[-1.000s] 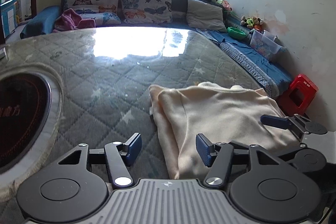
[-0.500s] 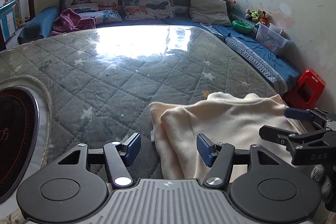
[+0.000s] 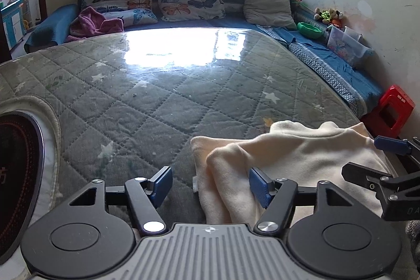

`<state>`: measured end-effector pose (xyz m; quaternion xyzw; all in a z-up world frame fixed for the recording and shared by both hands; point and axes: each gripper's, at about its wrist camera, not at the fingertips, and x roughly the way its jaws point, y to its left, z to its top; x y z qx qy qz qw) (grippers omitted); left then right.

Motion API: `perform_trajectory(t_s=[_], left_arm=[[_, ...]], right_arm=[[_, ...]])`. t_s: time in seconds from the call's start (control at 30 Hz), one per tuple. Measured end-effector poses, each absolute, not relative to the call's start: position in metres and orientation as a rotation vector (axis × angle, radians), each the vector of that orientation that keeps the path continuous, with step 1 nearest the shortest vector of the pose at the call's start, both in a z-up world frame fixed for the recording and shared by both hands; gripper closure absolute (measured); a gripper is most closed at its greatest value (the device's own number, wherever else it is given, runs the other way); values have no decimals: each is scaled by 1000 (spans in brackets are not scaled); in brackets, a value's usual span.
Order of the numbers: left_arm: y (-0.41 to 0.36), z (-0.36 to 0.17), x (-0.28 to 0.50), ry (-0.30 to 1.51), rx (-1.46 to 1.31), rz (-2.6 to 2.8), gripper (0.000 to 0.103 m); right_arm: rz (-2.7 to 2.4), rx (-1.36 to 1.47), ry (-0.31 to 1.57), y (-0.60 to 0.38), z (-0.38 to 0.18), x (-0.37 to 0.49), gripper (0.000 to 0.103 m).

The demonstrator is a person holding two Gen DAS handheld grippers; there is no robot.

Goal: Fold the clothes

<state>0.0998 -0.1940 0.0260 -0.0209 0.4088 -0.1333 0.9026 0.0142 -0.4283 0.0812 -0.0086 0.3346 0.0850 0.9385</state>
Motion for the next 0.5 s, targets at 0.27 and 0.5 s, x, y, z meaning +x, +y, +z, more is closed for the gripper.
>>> perform_trajectory(t_s=[0.27, 0.5], left_arm=[[-191, 32, 62, 830, -33, -292, 18], [-189, 35, 30, 818, -28, -308, 4]], right_arm=[[168, -64, 654, -409, 91, -31, 0], [124, -78, 655, -398, 86, -68, 0]])
